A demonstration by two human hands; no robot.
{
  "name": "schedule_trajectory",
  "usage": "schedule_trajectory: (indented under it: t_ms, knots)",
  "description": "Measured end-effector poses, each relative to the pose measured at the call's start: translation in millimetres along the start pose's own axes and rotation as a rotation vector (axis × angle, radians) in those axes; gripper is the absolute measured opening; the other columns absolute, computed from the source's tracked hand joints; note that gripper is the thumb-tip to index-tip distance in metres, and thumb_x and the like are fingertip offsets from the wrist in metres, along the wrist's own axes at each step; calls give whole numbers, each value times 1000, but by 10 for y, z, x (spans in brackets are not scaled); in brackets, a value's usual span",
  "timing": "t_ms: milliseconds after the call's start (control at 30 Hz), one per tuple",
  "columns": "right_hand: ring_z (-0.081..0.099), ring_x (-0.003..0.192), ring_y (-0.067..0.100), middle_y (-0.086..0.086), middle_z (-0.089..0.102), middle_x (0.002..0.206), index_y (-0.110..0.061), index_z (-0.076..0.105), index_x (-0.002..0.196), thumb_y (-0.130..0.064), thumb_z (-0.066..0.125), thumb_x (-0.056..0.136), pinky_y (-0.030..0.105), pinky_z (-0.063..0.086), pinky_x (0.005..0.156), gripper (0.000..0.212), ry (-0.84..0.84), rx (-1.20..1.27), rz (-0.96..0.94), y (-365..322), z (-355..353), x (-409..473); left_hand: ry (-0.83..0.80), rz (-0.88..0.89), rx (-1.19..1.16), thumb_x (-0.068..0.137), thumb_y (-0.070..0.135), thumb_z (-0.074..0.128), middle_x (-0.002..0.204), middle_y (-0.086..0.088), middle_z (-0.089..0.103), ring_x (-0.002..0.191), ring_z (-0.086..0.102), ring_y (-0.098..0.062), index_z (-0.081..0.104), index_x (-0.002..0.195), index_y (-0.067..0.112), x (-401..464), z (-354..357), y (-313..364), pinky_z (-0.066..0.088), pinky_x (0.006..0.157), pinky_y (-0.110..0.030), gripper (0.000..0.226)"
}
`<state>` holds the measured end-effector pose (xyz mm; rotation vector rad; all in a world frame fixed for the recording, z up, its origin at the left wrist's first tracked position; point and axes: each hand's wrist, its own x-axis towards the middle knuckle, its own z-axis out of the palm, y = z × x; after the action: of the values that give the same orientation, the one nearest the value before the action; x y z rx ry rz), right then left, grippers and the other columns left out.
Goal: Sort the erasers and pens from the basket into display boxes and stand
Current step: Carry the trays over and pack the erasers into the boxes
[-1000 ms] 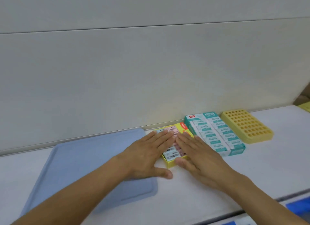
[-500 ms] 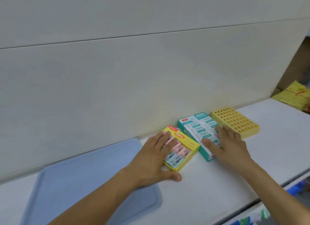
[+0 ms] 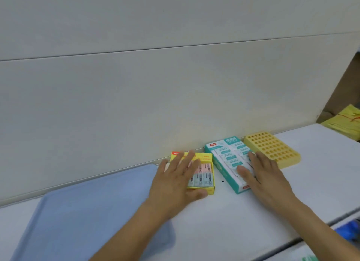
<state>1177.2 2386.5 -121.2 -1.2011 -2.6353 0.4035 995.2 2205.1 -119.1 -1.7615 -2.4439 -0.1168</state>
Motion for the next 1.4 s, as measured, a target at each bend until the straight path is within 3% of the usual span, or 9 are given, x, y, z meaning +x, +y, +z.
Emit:
schedule_trajectory:
  t_ms: [67,167,333,467,700,867,1100,1233,1400]
  knots:
    - [22,136,22,2,18,157,-20,20,151,-72,8,77,36,30,109,91,1,-9,-9,10,12,2,-55,231,-14,89,71,23,158,20,1,149,1,-8,23,152,35,55,6,-216,6,121,-38,72]
    - [20,138,23,3,16,158,-20,18,151,-71,8,79,35,28,110,89,5,-24,-2,-2,20,15,-116,195,-60,86,73,16,157,24,-7,146,-13,0,12,153,35,164,-6,-175,-11,118,-28,77]
    - [19,139,28,12,9,159,-17,9,153,-66,15,92,37,28,108,78,-2,-106,9,-159,77,-10,-34,-92,-28,70,77,-27,161,9,9,150,7,-15,23,153,23,298,199,157,3,119,-36,111]
    - [17,139,28,11,6,159,-21,9,152,-77,-1,82,37,27,110,91,-54,-81,-36,-126,39,-30,8,-127,-15,96,66,4,142,1,52,132,50,-21,58,134,17,292,213,140,30,111,-39,82]
    - [19,140,29,9,23,156,-17,26,148,-57,47,91,42,23,112,72,223,-66,-97,373,-360,263,-16,-116,-8,96,67,8,153,9,37,142,35,-20,35,147,38,278,201,160,21,116,-40,65]
    - [35,130,36,17,36,144,-10,16,147,-83,52,70,44,36,101,112,-109,-153,244,780,-447,639,5,-120,-59,75,83,-10,159,19,1,149,-3,-9,9,152,43,240,138,185,-8,117,-34,88]
    - [42,119,39,21,50,123,-9,39,134,-78,52,52,43,40,89,107,-38,108,266,742,-587,704,-9,-494,-179,55,91,-21,153,27,-14,144,-20,0,0,152,41,-359,79,8,-18,117,-44,110]
    - [47,114,37,15,54,124,-17,39,136,-73,57,62,46,46,86,94,128,299,54,184,-646,559,-79,-547,-199,51,88,-29,148,29,-17,143,-13,3,10,153,39,-756,155,-205,-8,118,-41,119]
    - [36,119,21,0,45,123,-28,34,140,-50,76,67,37,36,92,87,91,403,-367,-807,-537,161,-75,-570,-203,69,66,-12,150,28,-12,140,-11,7,11,151,40,-1225,78,-558,-4,118,-34,89]
